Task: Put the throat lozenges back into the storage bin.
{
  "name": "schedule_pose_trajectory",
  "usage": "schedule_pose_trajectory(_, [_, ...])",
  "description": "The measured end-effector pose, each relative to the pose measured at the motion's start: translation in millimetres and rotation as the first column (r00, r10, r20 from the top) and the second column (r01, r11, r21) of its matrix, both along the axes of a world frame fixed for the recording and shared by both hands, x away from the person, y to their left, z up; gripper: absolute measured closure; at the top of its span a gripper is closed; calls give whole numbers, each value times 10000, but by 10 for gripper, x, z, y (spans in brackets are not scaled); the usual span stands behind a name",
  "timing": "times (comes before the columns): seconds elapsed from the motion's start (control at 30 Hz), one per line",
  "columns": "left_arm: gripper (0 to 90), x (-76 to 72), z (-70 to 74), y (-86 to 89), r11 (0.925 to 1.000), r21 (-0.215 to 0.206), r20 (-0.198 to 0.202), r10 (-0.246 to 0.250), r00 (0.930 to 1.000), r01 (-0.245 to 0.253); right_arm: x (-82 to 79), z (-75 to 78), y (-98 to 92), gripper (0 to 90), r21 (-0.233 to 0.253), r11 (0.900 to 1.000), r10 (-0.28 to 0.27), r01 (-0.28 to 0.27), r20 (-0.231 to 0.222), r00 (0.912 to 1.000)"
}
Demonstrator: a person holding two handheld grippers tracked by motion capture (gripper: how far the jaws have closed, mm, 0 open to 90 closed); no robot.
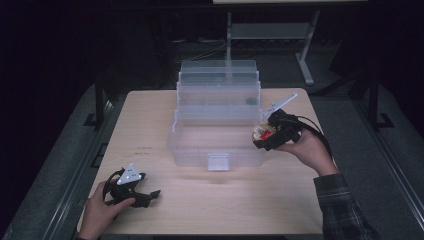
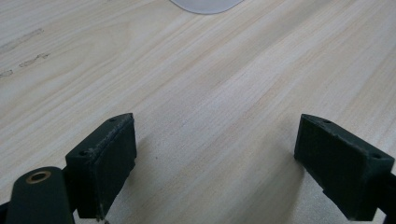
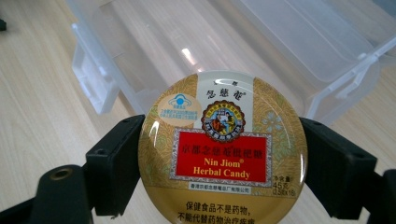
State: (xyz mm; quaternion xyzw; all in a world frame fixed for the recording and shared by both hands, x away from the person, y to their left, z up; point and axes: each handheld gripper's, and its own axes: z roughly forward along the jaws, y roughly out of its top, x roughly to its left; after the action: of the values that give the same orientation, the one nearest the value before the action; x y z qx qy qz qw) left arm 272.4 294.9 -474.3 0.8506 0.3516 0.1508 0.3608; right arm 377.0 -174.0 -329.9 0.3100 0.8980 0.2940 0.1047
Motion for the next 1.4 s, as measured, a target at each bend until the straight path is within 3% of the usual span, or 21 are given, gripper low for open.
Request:
schedule_pose_trajectory(0.67, [119,-1,0,-1,10000,-13,-14,8,10000,-8,198,-153,184,196,-141,9999,72,-77,-359,9993])
schedule_pose_trajectory(1.4, [119,-1,0,-1,10000,-13,-15,8,10000,-8,256,-267,231,194,-361,9993,96,-118,-617,9981])
